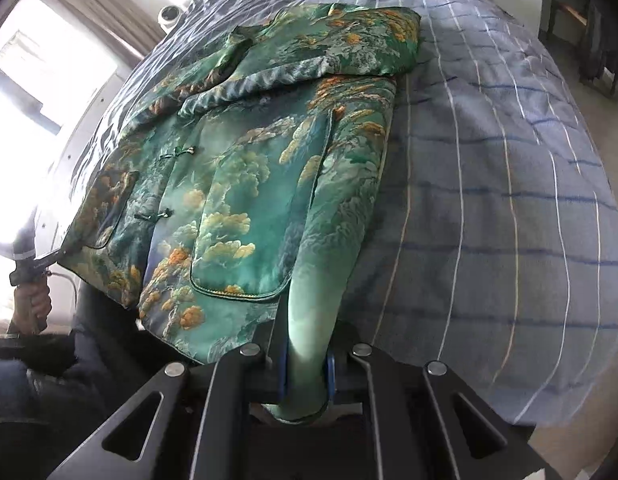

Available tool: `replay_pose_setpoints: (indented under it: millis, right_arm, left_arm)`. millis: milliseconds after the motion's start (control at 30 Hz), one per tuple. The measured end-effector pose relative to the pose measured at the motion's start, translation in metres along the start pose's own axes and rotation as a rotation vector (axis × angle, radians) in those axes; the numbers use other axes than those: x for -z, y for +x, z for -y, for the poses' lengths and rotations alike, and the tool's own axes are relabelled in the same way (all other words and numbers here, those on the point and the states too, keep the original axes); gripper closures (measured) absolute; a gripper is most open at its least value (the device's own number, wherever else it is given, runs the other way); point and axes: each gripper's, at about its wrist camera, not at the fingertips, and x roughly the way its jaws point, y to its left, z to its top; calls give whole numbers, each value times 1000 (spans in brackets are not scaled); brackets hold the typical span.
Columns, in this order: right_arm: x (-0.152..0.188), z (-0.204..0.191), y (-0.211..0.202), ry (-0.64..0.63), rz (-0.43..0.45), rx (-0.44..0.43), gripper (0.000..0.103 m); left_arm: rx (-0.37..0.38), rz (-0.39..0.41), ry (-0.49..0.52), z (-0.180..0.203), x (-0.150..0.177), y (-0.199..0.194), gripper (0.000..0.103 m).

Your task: Fold large clothes

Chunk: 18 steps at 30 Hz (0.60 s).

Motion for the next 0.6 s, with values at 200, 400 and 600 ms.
replay_pose_setpoints:
  millis: [200, 400, 600]
  right_arm:
    - [36, -10, -14, -8, -99, -44, 90]
    - [56, -23, -46, 15, -137, -143, 90]
    - [-3, -10, -90, 68, 69, -260, 91]
  left_arm:
    - [9, -93, -38, -6, 38, -15, 91]
    - [98, -39, -114, -11, 32, -60, 92]
    - [206, 164, -118, -13, -44, -96, 92]
